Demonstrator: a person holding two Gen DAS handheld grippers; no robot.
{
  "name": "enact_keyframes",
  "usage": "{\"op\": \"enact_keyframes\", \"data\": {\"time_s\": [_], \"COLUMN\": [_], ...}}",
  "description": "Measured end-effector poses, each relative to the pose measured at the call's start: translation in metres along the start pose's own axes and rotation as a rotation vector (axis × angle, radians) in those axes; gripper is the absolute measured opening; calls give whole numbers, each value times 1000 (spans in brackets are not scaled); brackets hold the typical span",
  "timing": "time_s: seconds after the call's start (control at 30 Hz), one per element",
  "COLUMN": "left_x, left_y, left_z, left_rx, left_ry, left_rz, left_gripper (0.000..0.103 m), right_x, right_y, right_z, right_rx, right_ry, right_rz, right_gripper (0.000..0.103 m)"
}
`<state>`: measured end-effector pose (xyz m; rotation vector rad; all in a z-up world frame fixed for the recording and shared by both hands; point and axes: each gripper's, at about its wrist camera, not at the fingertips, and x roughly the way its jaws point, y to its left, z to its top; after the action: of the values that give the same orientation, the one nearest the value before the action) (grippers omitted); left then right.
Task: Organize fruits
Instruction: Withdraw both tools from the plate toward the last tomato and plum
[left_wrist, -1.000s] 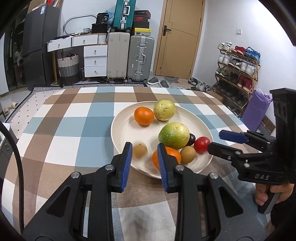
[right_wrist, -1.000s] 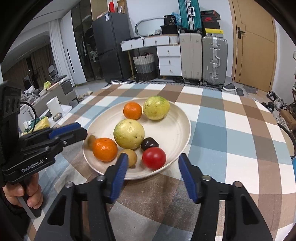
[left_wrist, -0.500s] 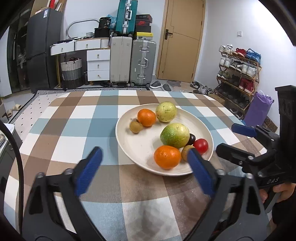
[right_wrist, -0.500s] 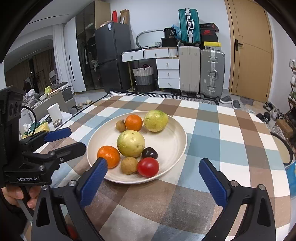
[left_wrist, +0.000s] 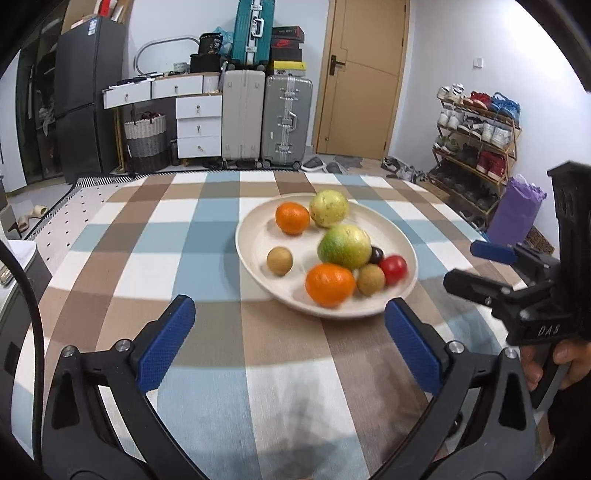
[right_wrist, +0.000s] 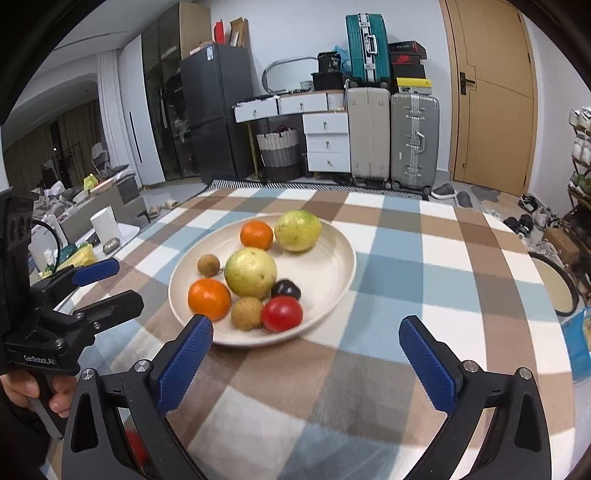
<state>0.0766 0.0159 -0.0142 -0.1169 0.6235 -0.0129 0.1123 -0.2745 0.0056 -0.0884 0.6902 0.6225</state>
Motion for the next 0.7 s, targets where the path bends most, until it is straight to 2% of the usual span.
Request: {"op": "enact_keyframes", "data": {"time_s": [0.43, 0.53, 0.6, 0.7], "left_x": [-54, -57, -59, -60], "left_y": [-18, -24, -29, -34], "left_z": [-33, -40, -46, -53], "left_rx": [33, 48, 68, 86], "left_ry": [23, 46, 52, 82], "left_rz": [-11, -31, -18, -39], "left_gripper": [103, 103, 103, 103], "right_x": [-41, -48, -52, -51], "right_y": [13, 24, 30, 39], "right_z": [-39, -44, -47, -52], "right_rx": [19, -18, -42, -69], "right_ry": [109, 118, 114, 156], "right_rz": [4, 6, 9, 39], "right_gripper": [103, 103, 103, 103]}}
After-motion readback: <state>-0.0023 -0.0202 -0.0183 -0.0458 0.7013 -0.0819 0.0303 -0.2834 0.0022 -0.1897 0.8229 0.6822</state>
